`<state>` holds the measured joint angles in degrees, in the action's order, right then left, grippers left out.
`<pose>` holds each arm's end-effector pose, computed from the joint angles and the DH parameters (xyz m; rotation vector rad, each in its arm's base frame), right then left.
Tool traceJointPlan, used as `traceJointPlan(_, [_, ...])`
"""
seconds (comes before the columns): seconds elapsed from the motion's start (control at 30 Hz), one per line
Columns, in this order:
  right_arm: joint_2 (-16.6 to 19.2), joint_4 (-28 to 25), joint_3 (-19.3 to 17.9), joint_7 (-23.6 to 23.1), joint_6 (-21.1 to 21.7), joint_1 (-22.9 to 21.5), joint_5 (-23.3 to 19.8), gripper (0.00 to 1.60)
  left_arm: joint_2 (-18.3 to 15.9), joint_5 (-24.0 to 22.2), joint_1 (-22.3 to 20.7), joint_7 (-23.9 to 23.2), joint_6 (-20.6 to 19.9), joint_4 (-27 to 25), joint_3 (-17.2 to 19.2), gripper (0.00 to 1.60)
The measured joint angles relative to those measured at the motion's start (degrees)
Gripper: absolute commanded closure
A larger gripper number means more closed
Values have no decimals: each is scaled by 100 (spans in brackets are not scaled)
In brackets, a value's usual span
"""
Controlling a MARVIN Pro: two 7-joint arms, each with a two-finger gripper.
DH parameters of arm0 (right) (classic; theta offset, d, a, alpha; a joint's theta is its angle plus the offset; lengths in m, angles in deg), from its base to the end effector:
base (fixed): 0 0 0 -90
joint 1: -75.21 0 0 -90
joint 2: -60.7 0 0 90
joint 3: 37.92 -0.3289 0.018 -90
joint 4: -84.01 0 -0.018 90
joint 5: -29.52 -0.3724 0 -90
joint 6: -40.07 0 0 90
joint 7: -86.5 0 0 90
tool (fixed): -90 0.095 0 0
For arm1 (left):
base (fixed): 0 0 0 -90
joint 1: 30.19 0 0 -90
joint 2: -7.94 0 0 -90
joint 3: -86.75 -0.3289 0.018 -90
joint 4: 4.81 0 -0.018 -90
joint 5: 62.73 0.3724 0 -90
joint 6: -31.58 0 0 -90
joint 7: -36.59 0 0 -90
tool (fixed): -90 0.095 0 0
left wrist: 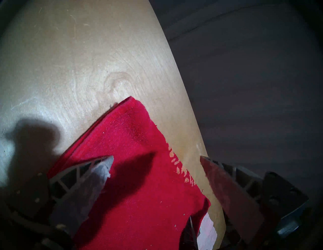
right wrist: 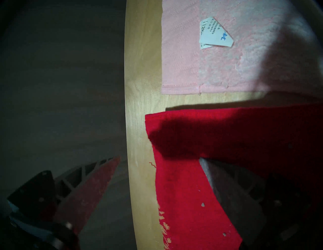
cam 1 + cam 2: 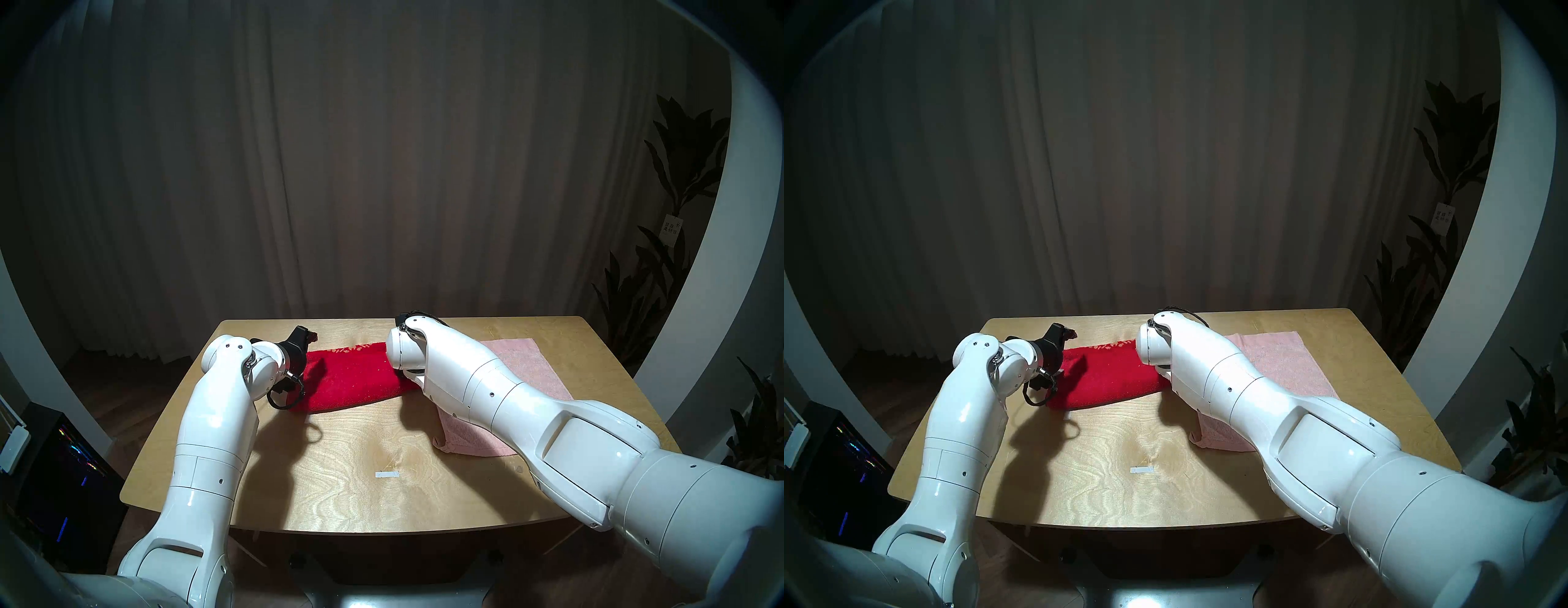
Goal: Fold each towel twice and stack them on table
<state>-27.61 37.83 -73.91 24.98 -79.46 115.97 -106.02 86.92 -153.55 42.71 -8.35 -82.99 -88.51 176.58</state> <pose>0.6380 0.2116 -0.3330 -1.7255 1.6144 -0.7457 0.5547 0.0585 -0.3086 2.0525 1.2262 0.8700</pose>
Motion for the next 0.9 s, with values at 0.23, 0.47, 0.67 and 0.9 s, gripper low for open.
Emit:
traceJointPlan(0.23, [-17,-170,-90,-52,62,-39,-95,0,-38,45,72,-311,30,-345,20,0])
traceJointPlan(0.47, [154,-715,-246,13,41,-11,-242,0,-133,-21,424,-902,-40,-892,186,0])
traceJointPlan(0.67, [327,-1121,-336,72,37,36,-337,0,-185,-99,839,-1099,-111,-1294,309,0])
traceJointPlan(0.9, [633,-1735,-430,118,131,115,-445,0,-170,-179,1374,-1222,-184,-1821,340,0])
